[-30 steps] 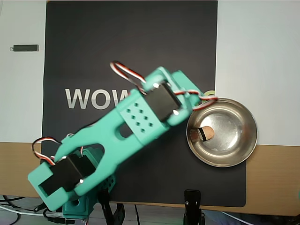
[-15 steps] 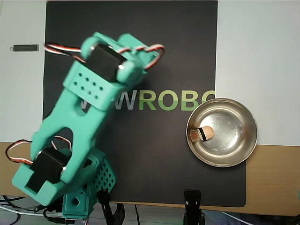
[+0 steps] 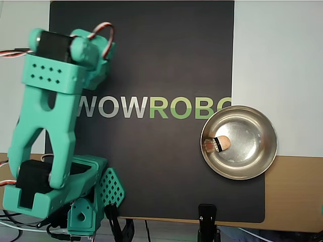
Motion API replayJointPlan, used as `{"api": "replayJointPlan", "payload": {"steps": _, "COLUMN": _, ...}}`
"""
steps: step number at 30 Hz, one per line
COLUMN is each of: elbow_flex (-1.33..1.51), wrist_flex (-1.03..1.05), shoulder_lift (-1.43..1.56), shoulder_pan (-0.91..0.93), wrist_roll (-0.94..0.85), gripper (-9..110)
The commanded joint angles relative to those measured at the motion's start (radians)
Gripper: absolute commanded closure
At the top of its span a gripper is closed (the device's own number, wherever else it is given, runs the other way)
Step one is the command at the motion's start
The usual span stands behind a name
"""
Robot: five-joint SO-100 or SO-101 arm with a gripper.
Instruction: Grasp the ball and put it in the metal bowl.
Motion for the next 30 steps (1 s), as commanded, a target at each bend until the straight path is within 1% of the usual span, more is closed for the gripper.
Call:
{"api": "replayJointPlan", "payload": {"steps": 1, "elbow_flex": 0.008, "wrist_flex": -0.009, "shoulder_lift": 0.038, "shoulder_pan": -0.054, "wrist_roll": 0.006, "gripper": 102}}
{"api": "replayJointPlan", "payload": {"steps": 5, "elbow_flex": 0.049, "wrist_flex": -0.055, "shoulder_lift": 0.035, "shoulder_pan": -0.109, "wrist_roll": 0.028, "gripper": 102}}
{"api": "replayJointPlan", "payload": {"steps": 9, "elbow_flex": 0.141, "wrist_flex": -0.169, "shoulder_lift": 0.046, "shoulder_pan": -0.143, "wrist_roll": 0.058, "gripper": 102}}
{"api": "replayJointPlan", "payload": {"steps": 16, "elbow_flex": 0.318, "wrist_flex": -0.357, "shoulder_lift": 0.083, "shoulder_pan": -0.173, "wrist_roll": 0.058, "gripper": 102}}
{"api": "replayJointPlan", "payload": {"steps": 21, "elbow_flex": 0.499, "wrist_flex": -0.54, "shoulder_lift": 0.236, "shoulder_pan": -0.173, "wrist_roll": 0.051, "gripper": 102}}
{"api": "replayJointPlan", "payload": {"steps": 30, "elbow_flex": 0.893, "wrist_flex": -0.815, "shoulder_lift": 0.63, "shoulder_pan": -0.172, "wrist_roll": 0.049, "gripper": 102}}
